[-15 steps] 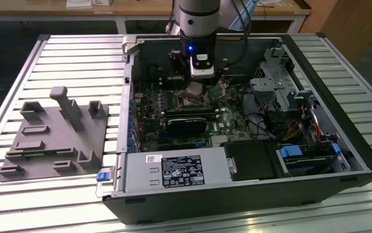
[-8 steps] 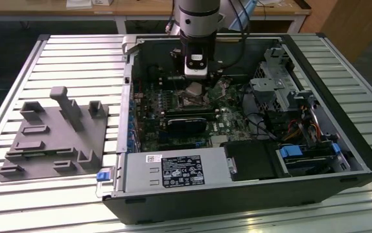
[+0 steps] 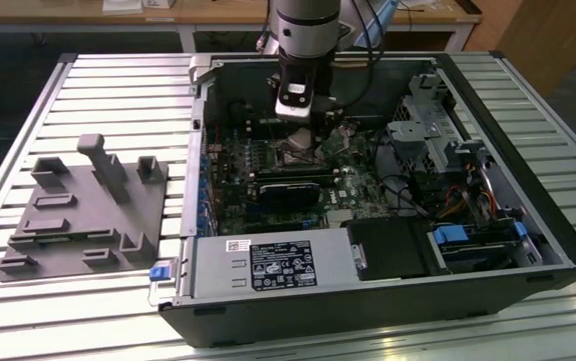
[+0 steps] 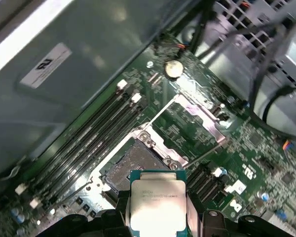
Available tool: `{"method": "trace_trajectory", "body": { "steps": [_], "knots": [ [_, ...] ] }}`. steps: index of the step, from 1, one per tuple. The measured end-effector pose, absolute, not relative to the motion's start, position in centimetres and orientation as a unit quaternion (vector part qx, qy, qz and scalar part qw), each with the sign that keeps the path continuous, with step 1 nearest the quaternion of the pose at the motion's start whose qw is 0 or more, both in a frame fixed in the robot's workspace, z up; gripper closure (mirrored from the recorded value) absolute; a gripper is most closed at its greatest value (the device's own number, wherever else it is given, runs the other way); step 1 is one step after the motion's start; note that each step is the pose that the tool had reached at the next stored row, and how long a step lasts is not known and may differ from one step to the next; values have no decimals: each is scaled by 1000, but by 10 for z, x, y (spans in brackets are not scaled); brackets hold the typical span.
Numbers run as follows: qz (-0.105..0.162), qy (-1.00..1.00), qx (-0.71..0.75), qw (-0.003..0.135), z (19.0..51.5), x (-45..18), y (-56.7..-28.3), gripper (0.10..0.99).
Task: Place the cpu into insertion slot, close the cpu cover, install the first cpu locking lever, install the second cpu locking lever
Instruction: 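Place the cpu into insertion slot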
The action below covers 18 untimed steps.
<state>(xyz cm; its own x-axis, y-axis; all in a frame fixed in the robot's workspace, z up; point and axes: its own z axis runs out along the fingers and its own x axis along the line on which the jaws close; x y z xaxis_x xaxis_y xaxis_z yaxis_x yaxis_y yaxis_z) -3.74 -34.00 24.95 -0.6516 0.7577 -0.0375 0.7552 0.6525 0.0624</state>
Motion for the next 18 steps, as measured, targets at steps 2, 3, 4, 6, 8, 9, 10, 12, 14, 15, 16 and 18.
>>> {"method": "trace_trajectory", "body": {
  "steps": [2, 3, 4, 6, 8, 9, 10, 12, 14, 15, 16, 18],
  "knots": [
    [20, 901, 433, 30, 249, -37, -340, 549],
    [20, 897, 441, 31, 249, -37, -340, 549],
    [19, 893, 449, 31, 249, -37, -340, 549],
    [19, 884, 465, 31, 248, -37, -340, 549],
    [18, 876, 481, 31, 248, -37, -340, 549],
    [18, 871, 490, 32, 248, -37, -340, 549],
    [18, 867, 497, 32, 248, -37, -340, 549],
    [17, 858, 513, 32, 247, -37, -340, 549],
    [17, 848, 528, 32, 247, -37, -340, 549],
    [16, 844, 536, 33, 247, -37, -340, 549],
    [16, 839, 544, 33, 246, -37, -340, 549],
    [15, 829, 559, 33, 246, -37, -340, 549]
  ]
}}
